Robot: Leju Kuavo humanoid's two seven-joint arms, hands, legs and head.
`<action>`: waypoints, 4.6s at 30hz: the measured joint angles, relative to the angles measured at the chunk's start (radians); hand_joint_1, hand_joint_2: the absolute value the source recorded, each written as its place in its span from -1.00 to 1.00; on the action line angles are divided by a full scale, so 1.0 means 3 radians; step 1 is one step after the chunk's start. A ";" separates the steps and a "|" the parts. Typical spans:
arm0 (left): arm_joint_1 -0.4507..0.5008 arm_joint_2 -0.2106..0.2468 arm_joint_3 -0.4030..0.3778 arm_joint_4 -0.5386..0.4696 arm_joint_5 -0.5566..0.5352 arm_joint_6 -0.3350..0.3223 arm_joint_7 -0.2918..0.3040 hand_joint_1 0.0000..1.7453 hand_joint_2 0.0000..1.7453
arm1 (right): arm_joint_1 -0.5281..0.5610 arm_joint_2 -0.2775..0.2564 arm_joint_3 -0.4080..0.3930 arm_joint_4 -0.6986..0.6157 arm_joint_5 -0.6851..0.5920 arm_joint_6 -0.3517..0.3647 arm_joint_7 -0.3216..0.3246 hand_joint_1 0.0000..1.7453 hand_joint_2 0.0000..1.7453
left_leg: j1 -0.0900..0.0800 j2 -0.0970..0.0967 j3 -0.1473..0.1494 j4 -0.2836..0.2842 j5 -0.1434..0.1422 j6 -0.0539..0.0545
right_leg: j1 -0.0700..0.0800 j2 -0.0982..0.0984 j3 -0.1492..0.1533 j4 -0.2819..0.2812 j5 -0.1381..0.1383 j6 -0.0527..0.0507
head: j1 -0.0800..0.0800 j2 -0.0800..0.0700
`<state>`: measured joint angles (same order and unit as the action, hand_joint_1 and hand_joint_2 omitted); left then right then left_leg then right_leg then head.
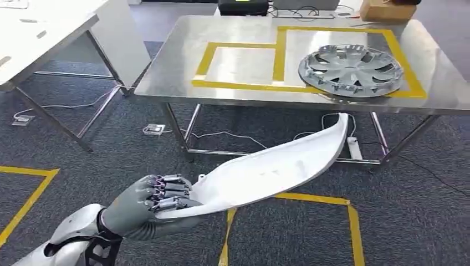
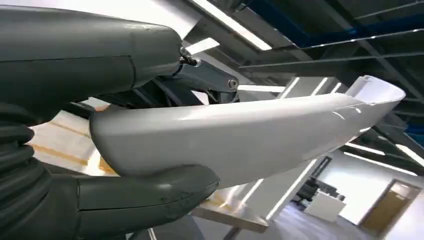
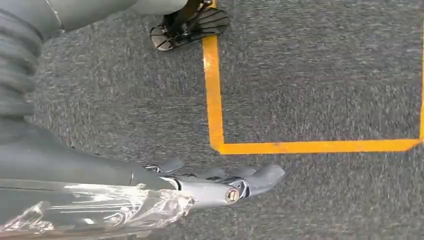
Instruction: Take the parts from the cabinet and place them on the table.
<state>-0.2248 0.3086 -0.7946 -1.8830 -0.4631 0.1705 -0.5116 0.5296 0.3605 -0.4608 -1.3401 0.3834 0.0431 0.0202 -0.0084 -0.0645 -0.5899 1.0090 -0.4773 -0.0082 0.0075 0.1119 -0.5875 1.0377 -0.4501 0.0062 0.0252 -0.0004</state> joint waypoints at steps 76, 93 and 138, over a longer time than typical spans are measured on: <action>0.0322 -0.0391 0.0286 0.0016 -0.0548 -0.0045 0.1401 1.00 1.00 | 0.0108 0.0006 0.0198 -0.0008 0.0001 -0.0189 0.0051 -1.00 1.00 | -0.0017 -0.0222 0.0434 -0.0048 -0.0177 0.0109 | -0.0161 -0.0074 -0.0248 -0.0004 0.0105 0.0316 | 0.0060 -0.0001; 0.0257 -0.0839 0.1351 0.0936 -0.1739 0.0012 0.2270 1.00 1.00 | 0.0197 0.0020 0.0147 0.0137 0.0245 -0.0042 -0.0093 -1.00 1.00 | 0.0056 0.0336 -0.0057 -0.0073 0.0132 -0.0101 | -0.0108 -0.0225 0.0048 -0.0057 -0.0091 0.0130 | 0.0006 0.0001; 0.0665 -0.0103 0.1719 0.0619 -0.0702 0.0567 0.1048 -1.00 -1.00 | 0.0176 0.0028 0.0125 0.0018 0.0135 0.0106 0.0028 -1.00 -1.00 | 0.0035 0.0225 0.0000 -0.0046 0.0212 -0.0023 | -0.0072 -0.0308 0.0161 -0.0034 -0.0192 0.0132 | -0.0013 0.0000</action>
<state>-0.0252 0.2777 -0.2788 -1.6972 -0.6736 0.3407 -0.1973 0.5825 0.3689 -0.4234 -1.3348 0.4238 0.0748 0.0286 0.0020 0.0029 -0.5899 0.9951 -0.4138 -0.0152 -0.0142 0.0193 -0.5392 1.0276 -0.5078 0.0459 0.0214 -0.0004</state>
